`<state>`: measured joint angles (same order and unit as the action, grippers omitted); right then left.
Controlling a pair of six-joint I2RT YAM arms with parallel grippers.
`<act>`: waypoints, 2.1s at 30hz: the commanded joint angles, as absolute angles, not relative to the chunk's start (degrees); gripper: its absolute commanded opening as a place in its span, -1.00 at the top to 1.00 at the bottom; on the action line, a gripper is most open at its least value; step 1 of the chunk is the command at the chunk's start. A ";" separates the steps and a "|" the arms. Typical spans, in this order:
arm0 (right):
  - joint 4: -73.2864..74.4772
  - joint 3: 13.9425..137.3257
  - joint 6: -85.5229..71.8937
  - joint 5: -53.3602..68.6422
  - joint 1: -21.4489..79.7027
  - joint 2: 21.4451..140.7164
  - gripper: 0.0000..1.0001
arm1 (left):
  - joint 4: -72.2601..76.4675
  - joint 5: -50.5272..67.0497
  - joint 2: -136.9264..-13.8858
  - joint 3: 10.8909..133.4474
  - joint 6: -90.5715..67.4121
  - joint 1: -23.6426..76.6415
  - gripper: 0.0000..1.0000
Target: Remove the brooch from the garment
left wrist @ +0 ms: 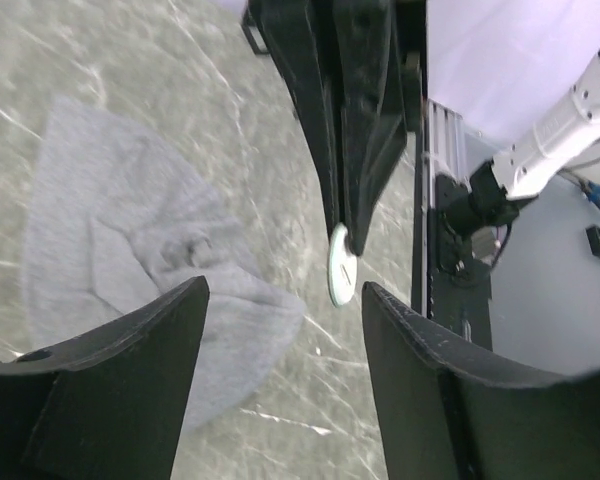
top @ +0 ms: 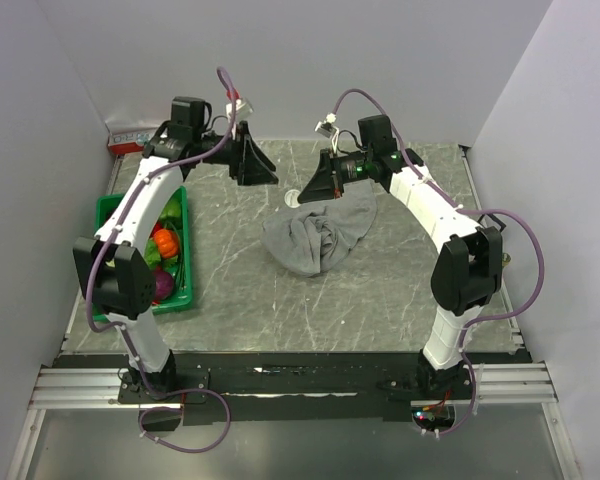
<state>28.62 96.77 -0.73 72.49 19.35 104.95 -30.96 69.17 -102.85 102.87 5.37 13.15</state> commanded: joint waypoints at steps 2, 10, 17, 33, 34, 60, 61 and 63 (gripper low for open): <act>30.66 102.47 2.08 67.86 18.20 103.01 1.00 | -38.14 65.06 -102.04 102.75 13.00 15.55 -0.34; 45.34 103.89 25.96 32.03 13.54 97.12 1.00 | -35.86 55.55 -99.41 95.98 12.04 15.56 -0.36; 55.12 100.15 34.71 -7.70 9.68 101.69 1.00 | -34.72 54.32 -100.63 94.83 10.81 15.64 -0.38; 23.82 79.63 54.76 -42.81 0.89 107.40 1.00 | -40.52 54.58 -107.75 102.39 10.37 15.56 -0.39; 24.08 80.41 54.67 -42.63 0.44 107.84 1.00 | -40.60 54.49 -107.84 102.48 10.37 15.56 -0.39; 21.71 76.38 54.49 -44.12 -7.91 117.51 1.00 | -45.53 50.45 -108.90 104.06 12.04 15.73 -0.39; 21.45 75.94 54.67 -44.12 -8.00 117.60 1.00 | -45.44 50.36 -108.98 104.06 12.04 15.82 -0.39; 19.43 74.98 55.46 -44.82 -8.52 117.69 1.00 | -45.44 50.27 -108.98 104.06 11.95 15.73 -0.39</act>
